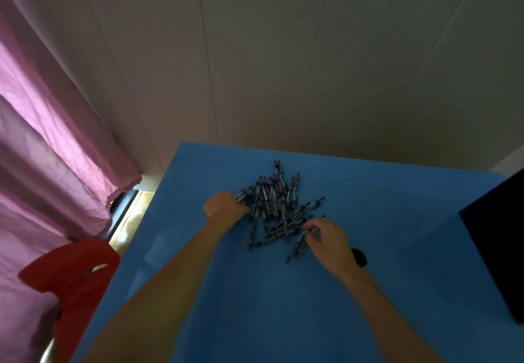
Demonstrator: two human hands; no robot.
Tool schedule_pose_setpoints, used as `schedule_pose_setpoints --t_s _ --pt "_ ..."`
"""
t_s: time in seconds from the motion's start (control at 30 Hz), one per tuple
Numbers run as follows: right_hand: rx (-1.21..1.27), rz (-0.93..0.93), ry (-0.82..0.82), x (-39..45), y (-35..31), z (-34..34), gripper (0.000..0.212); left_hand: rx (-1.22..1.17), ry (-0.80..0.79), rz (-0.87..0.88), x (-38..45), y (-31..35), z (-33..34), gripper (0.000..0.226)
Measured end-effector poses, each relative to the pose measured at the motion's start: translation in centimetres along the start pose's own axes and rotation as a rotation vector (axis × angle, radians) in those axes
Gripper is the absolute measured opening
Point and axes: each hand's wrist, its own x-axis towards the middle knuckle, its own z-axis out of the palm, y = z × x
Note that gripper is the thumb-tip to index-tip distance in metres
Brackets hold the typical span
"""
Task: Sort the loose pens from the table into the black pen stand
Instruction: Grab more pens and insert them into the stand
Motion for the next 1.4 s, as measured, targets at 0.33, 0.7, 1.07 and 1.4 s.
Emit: schedule_pose_setpoints --t_s 0.33,0.7,1.07,1.4 --pt "0.015 -0.024 0.002 -0.4 -1.2 0.7 0.017 -0.949 0.357 0.026 -2.3 -4.5 2.6 0.033" --pt "-0.014 -0.046 0.002 -1.0 -2.0 1.5 0.017 -1.051 0.438 0.020 -4.3 -5.4 4.2 0.049" --pt "-0.036 -0.063 0.008 -1.4 -2.5 1.1 0.018 -1.012 0.365 -0.012 -4.6 -5.6 3.8 0.041" --pt "-0.009 -0.089 0.045 -1.1 -5.3 -1.3 0.016 -0.773 0.071 0.144 -6.9 -3.8 -1.3 0.022"
